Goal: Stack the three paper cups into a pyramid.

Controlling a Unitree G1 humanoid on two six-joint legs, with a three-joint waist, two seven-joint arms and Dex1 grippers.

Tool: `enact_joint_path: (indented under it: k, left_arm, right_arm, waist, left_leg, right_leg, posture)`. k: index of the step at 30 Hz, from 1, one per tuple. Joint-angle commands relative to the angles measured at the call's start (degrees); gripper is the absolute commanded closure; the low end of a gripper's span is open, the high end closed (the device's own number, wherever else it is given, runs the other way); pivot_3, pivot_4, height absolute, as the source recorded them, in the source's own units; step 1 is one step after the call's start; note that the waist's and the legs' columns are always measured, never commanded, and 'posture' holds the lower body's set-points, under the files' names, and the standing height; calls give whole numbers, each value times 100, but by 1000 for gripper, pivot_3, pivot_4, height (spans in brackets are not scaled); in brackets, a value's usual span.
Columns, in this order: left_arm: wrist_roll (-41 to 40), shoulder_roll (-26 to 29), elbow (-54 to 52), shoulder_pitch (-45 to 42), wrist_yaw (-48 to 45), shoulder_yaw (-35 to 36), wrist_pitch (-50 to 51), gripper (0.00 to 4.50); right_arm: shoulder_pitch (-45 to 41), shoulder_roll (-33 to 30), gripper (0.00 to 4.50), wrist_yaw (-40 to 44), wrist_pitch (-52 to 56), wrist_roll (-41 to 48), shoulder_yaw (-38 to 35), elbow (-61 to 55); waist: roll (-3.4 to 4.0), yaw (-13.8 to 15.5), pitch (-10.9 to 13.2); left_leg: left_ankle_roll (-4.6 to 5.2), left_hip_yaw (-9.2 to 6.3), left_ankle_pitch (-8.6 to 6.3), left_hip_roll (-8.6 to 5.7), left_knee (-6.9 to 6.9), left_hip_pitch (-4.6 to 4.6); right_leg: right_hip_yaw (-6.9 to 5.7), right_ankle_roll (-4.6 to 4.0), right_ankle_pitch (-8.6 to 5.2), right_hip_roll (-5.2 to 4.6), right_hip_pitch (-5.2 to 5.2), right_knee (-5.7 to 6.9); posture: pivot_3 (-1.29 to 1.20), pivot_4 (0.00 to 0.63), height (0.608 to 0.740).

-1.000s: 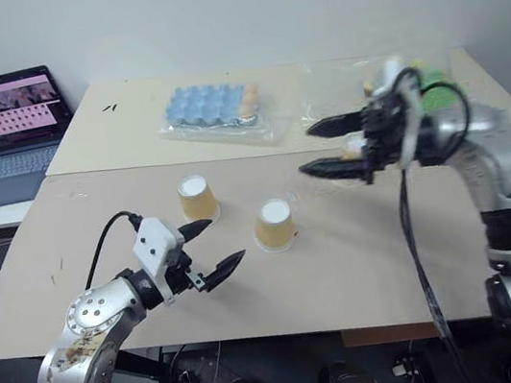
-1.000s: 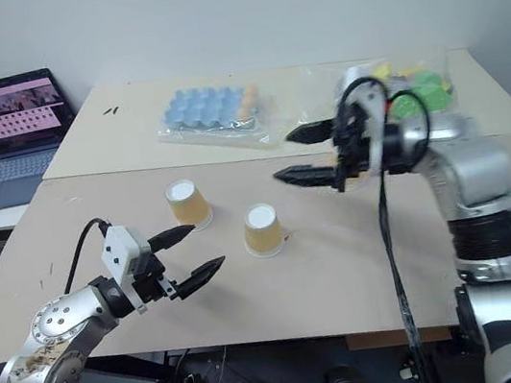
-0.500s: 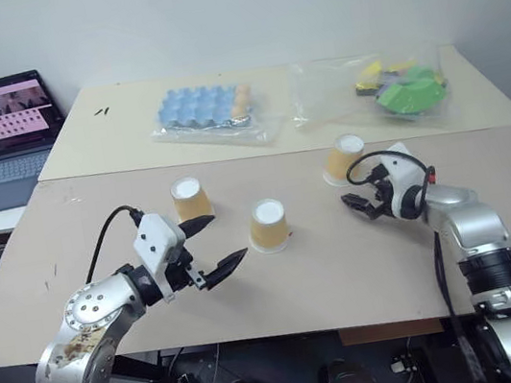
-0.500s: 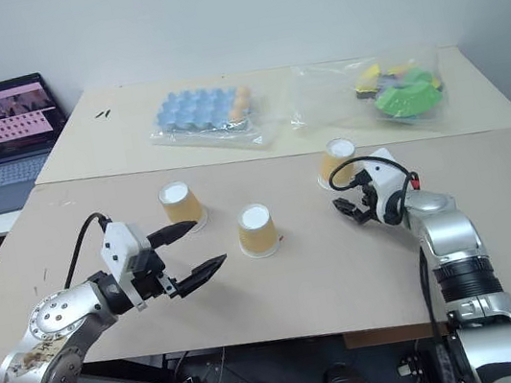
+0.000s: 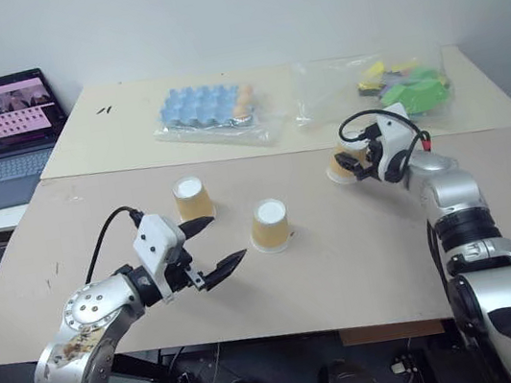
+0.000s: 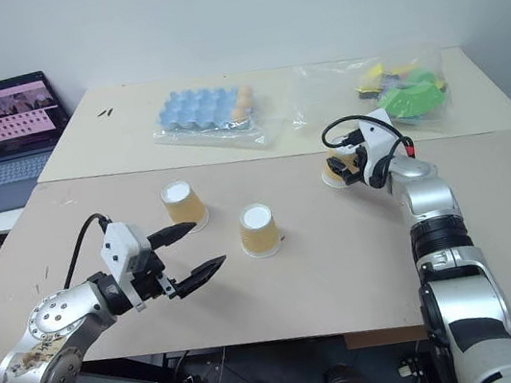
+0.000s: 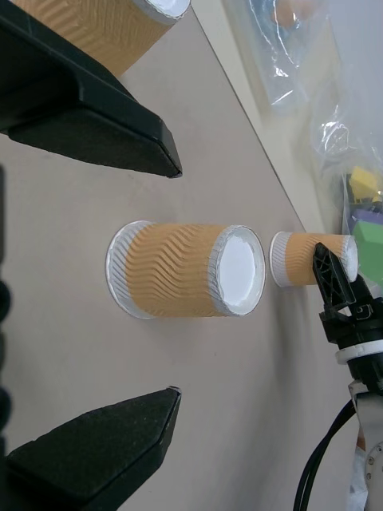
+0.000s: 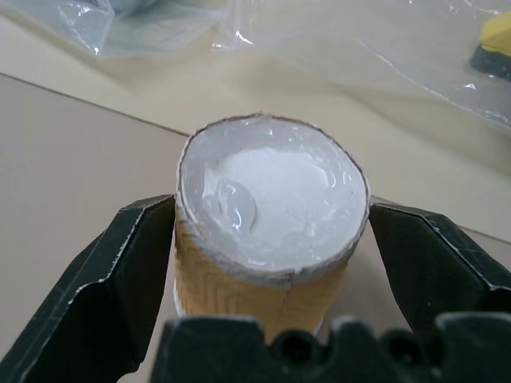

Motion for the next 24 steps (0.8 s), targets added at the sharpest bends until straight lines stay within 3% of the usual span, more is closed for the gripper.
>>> enact_joint_path:
  k: [1, 6, 9, 12, 17, 24]
  left_arm:
    - [-4, 21, -188, 35, 41, 112, -55, 0]
    - [-6, 41, -217, 77, 68, 135, -48, 0]
    - [-18, 54, -228, 89, 81, 145, -46, 0]
    - [-19, 70, -226, 95, 74, 146, -44, 0]
    - [-21, 79, -235, 107, 64, 121, -37, 0]
    - [-35, 83, -262, 129, 75, 104, 9, 0]
  right_arm:
    - [-263, 17, 80, -12, -290, 28, -153, 141]
    - [-384, 78, 80, 19, -414, 56, -191, 328]
    - [-412, 92, 714, 34, -483, 58, -197, 374]
    - [-402, 86, 1701, 78, -548, 37, -175, 357]
    - [-287, 17, 1767, 288, -604, 103, -164, -117]
    - [771, -923, 1767, 2319, -27, 499, 254, -2336]
  waist:
    - [0, -1, 0]
    - [1, 1, 0]
    - [1, 1, 1]
    - [2, -1, 1]
    - [2, -2, 2]
    - [10, 76, 7]
  left_leg:
    - [0, 0, 0, 0, 0, 0]
    - [0, 0, 0, 1, 0, 0]
    - [0, 0, 0, 1, 0, -1]
    - [0, -1, 0, 1, 0, -1]
    - [0, 0, 0, 1, 0, 0]
    - [1, -10, 0, 0, -1, -11]
  right_leg:
    - [0, 0, 0, 0, 0, 0]
    - [0, 0, 0, 0, 0, 0]
    - [0, 0, 0, 0, 0, 0]
    - [0, 0, 0, 0, 0, 0]
    - [0, 0, 0, 0, 0, 1]
    - [-10, 1, 0, -3, -3, -6]
  posture:
    - [0, 150, 706]
    - [0, 150, 706]
    - [0, 150, 706]
    - [0, 150, 706]
    - [0, 150, 706]
    - [0, 150, 706]
